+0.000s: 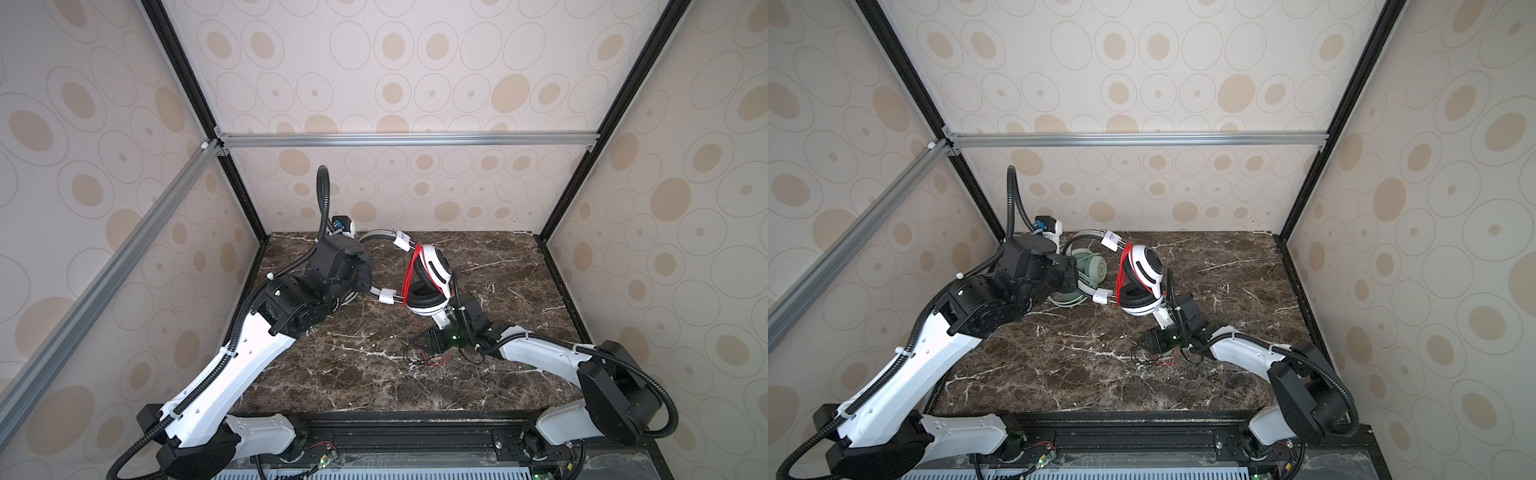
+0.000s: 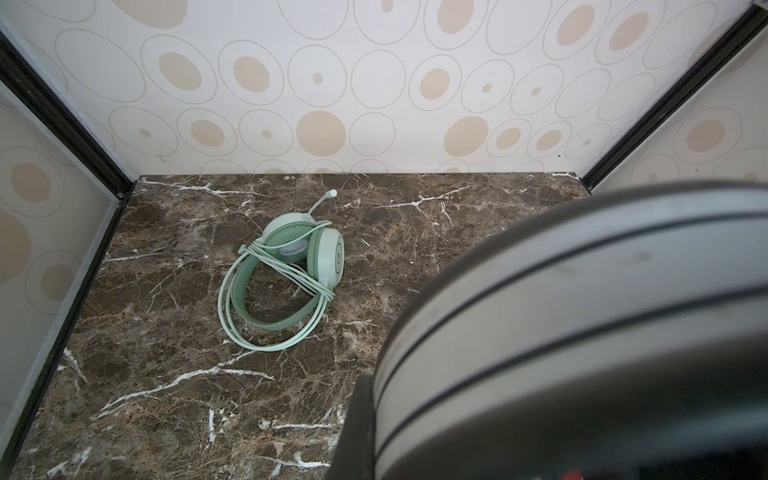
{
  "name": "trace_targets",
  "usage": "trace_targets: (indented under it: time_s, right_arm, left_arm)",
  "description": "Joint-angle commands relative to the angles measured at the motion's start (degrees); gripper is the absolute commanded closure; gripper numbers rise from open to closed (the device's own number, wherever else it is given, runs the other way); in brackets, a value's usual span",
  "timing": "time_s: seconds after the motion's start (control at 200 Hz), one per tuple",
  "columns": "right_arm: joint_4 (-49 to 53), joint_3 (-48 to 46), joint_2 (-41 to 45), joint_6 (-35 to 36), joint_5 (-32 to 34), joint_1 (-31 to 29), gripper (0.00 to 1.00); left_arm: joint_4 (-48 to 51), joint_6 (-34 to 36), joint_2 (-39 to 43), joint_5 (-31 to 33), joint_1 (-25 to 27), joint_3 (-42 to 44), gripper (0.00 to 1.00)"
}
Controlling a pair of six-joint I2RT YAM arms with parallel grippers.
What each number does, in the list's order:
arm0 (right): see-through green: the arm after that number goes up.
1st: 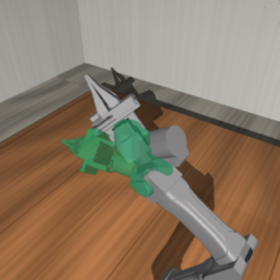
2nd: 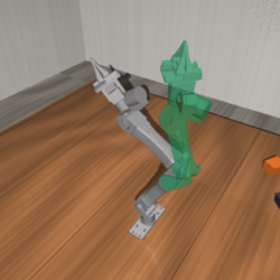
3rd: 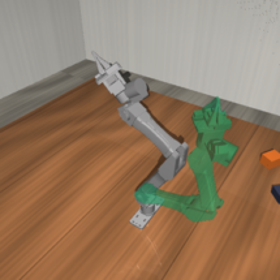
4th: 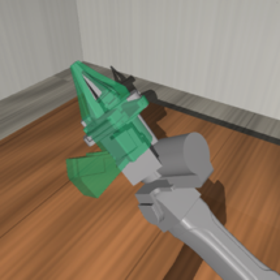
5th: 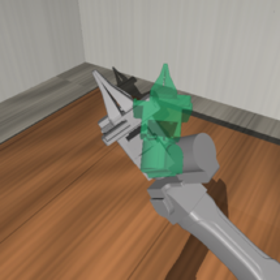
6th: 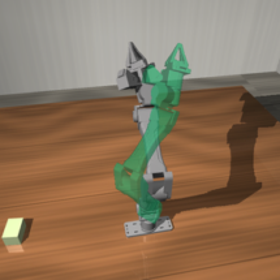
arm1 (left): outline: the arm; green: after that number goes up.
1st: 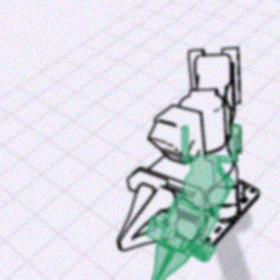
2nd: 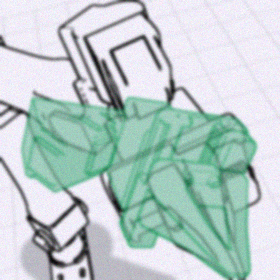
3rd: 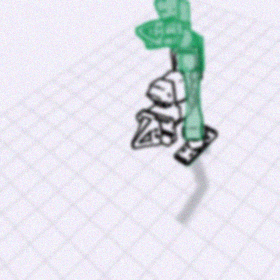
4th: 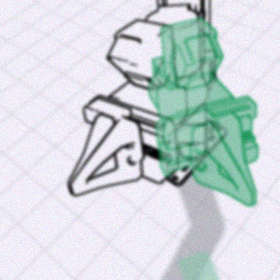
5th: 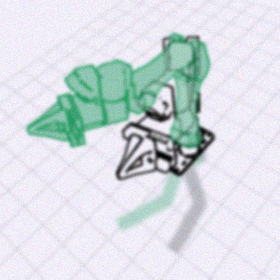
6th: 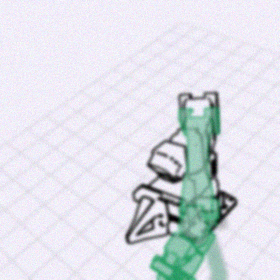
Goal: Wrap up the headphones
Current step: 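Raise the white headset with the left gripper while the right pulls the cable taut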
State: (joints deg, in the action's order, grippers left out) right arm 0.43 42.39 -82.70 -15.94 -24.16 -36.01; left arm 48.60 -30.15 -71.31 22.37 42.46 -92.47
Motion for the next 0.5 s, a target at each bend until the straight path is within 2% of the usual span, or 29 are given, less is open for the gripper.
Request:
trace_targets:
  time_s: [0.0,0.205,0.4,0.445,0.495]
  right_arm:
    - [3.1,2.7,-0.5,0.8,7.7,-0.4,0.42]
    - [4.9,7.8,-7.2,2.5,2.0,-0.4,0.50]
    - [4.4,11.3,-11.6,2.7,0.6,-0.4,0.55]
    - [5.0,12.5,-12.7,2.3,1.0,-0.4,0.59]
    - [5.4,13.2,-13.5,2.0,1.4,-0.5,0.69]
  left_arm:
    - [-3.7,-1.9,1.0,0.0,-0.4,-4.0,1.00]
    - [-3.8,-2.0,0.6,-0.4,-0.4,-4.2,1.00]
    - [-3.4,-1.9,0.1,-0.6,-0.4,-5.3,1.00]
    - [-3.3,-1.9,0.0,-0.6,-0.4,-5.7,1.00]
    - [-3.0,-2.0,-0.1,-0.5,-0.4,-6.1,1.00]
